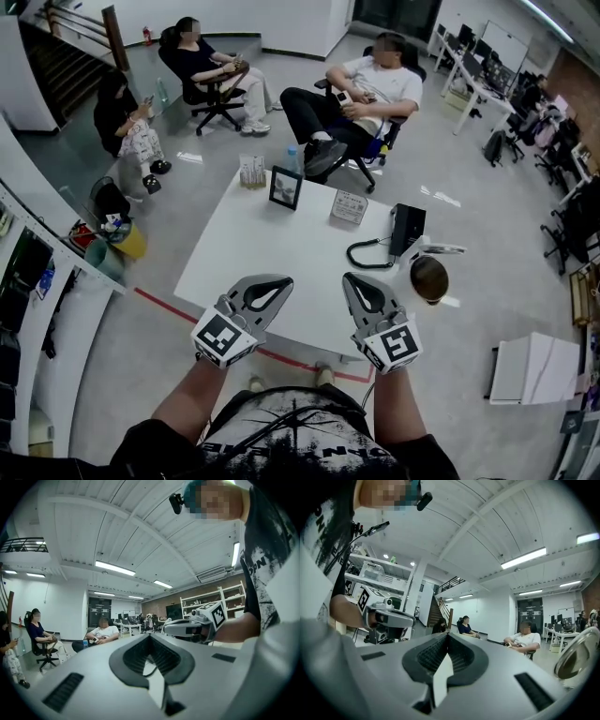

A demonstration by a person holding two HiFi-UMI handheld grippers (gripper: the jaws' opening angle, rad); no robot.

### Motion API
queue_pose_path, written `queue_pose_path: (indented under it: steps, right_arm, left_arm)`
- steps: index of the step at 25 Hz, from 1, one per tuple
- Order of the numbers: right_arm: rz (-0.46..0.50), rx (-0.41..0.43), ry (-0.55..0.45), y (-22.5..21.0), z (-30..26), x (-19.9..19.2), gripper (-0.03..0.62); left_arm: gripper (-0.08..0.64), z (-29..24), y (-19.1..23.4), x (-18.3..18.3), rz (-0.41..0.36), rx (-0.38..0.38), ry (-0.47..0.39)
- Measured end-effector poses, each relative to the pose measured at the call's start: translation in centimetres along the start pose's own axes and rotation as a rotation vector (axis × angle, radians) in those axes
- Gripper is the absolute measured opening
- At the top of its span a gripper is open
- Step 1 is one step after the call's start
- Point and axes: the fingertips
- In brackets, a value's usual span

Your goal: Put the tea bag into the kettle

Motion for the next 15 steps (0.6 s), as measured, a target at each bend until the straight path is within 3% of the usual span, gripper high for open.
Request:
queue_pose_path:
  steps: [15]
  right_arm:
    - [0.008, -0.002, 0.000, 1.08, -0.16, 0.22, 0.012]
  left_arm:
    - [0.008, 0.55, 0.27, -0.42, 0.005, -0.004, 0.001]
Point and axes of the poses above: the fingertips, and each gripper's own axes: z backward along the fingers, y to its left, x out of its top, and after that the axes turned 14 degrees about y, right-handed
